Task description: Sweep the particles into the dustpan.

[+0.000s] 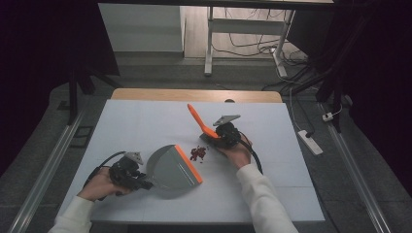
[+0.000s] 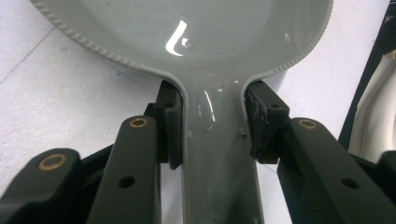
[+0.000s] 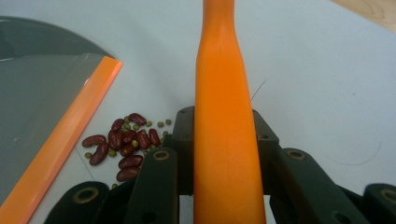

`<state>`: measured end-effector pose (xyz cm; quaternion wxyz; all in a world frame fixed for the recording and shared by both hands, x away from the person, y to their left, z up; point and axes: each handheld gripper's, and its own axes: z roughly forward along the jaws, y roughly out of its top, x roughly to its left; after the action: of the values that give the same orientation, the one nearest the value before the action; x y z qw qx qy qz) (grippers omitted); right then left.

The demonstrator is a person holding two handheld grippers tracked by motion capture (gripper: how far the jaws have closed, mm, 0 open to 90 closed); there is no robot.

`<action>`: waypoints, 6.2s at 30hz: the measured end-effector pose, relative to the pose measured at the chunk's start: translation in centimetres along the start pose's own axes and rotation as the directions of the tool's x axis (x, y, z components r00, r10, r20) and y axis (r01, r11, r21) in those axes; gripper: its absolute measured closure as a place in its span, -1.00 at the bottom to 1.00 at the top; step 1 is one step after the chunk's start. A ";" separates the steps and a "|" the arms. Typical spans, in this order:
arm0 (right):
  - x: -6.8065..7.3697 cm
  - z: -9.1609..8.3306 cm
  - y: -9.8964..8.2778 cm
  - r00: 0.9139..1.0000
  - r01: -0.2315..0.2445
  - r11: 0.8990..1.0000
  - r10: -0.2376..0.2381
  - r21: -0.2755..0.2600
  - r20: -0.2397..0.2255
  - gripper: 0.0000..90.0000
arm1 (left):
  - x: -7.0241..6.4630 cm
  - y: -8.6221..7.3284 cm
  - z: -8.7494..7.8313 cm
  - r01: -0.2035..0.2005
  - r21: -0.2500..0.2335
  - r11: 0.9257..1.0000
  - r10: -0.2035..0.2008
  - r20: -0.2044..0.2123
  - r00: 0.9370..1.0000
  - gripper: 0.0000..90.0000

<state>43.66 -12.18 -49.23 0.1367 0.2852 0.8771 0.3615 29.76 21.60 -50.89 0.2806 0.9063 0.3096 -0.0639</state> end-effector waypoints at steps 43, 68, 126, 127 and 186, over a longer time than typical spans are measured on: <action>4.2 1.5 0.7 0.994 0.066 0.998 -0.064 0.012 -0.092 0.56 | -0.2 0.3 0.4 0.016 0.004 1.000 -0.016 0.010 1.000 0.37; 6.2 2.0 1.1 0.988 0.039 0.999 -0.039 -0.001 -0.152 0.56 | -0.2 0.4 0.4 0.017 0.004 1.000 -0.017 0.009 1.000 0.37; 5.8 -0.1 -0.9 0.992 -0.004 1.000 0.005 0.005 -0.126 0.56 | -0.3 0.4 0.4 0.016 0.000 1.000 -0.016 0.002 1.000 0.37; 6.0 -0.1 -0.9 0.992 -0.002 1.000 0.003 0.003 -0.129 0.56 | -0.3 0.4 0.4 0.016 0.000 1.000 -0.016 0.002 1.000 0.37; 6.2 -3.0 -3.6 0.997 -0.058 0.998 0.057 -0.008 -0.057 0.56 | -1.5 -1.1 -0.1 0.006 -0.002 1.000 -0.006 -0.007 1.000 0.37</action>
<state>35.92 -12.21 -49.95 0.1027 0.2994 0.8702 0.3775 27.88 21.57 -50.84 0.2801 0.9053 0.3135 -0.0613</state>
